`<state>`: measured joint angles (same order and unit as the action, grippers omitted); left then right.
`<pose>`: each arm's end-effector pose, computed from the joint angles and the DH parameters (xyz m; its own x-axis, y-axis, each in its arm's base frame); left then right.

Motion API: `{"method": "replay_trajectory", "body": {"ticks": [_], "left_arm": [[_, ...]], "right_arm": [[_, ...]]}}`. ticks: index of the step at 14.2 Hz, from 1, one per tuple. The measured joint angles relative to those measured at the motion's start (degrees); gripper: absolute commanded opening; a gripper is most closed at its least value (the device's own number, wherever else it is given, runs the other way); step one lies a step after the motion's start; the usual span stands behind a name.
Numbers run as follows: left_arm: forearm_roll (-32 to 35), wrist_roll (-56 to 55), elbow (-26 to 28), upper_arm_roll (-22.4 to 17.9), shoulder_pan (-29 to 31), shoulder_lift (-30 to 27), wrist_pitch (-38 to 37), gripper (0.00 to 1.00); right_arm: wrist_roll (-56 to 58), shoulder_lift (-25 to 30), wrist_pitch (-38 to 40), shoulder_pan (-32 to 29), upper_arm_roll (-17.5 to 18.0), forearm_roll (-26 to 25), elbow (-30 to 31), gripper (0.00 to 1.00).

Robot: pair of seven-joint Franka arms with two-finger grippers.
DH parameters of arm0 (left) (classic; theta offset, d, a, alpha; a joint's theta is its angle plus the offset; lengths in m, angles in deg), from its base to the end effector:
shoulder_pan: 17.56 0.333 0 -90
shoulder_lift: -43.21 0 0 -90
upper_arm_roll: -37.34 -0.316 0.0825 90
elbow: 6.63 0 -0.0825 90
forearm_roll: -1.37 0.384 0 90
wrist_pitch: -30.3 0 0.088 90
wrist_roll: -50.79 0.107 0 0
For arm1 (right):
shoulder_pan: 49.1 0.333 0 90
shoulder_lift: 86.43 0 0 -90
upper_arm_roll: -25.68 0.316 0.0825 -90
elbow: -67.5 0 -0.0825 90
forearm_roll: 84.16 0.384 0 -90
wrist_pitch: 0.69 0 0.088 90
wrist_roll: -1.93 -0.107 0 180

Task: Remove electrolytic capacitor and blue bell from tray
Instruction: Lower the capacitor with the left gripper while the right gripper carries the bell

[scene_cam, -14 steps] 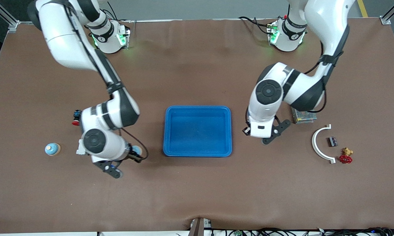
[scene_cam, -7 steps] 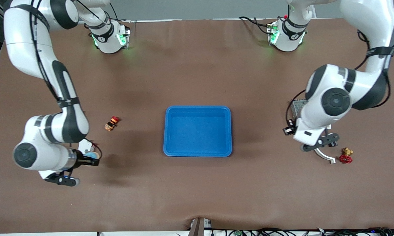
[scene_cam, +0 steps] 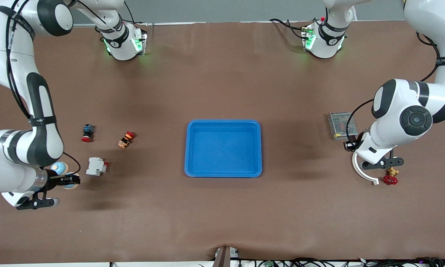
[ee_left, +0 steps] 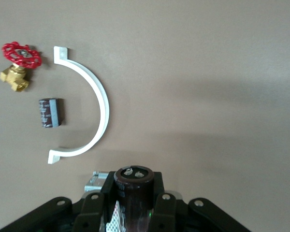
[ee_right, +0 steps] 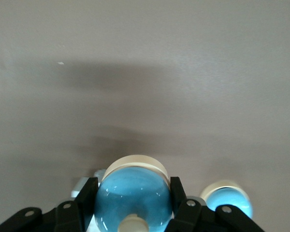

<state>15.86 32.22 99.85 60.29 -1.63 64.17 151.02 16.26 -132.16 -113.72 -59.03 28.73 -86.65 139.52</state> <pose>0.6193 -0.0497 0.3302 0.9948 0.0832 -0.0595 0.0777 -0.9930 -0.0892 0.7341 -0.1012 0.2754 0.9878 0.1341 -0.0788 0.1330 -0.9909 -0.0197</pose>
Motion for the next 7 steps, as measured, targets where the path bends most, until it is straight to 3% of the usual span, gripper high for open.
{"method": "replay_trajectory", "body": {"ticks": [3,7], "left_arm": [[0.7,3.3,3.0,0.0,2.2,2.0,7.3,0.1],[6.7,4.0,3.2,-0.1,4.6,7.6,15.1,0.1]], "right_arm": [[5.4,-0.6,-1.7,-1.9,0.0,0.0,0.0,0.0],[11.2,-2.4,-6.9,-3.6,0.0,0.0,0.1,0.0]]}}
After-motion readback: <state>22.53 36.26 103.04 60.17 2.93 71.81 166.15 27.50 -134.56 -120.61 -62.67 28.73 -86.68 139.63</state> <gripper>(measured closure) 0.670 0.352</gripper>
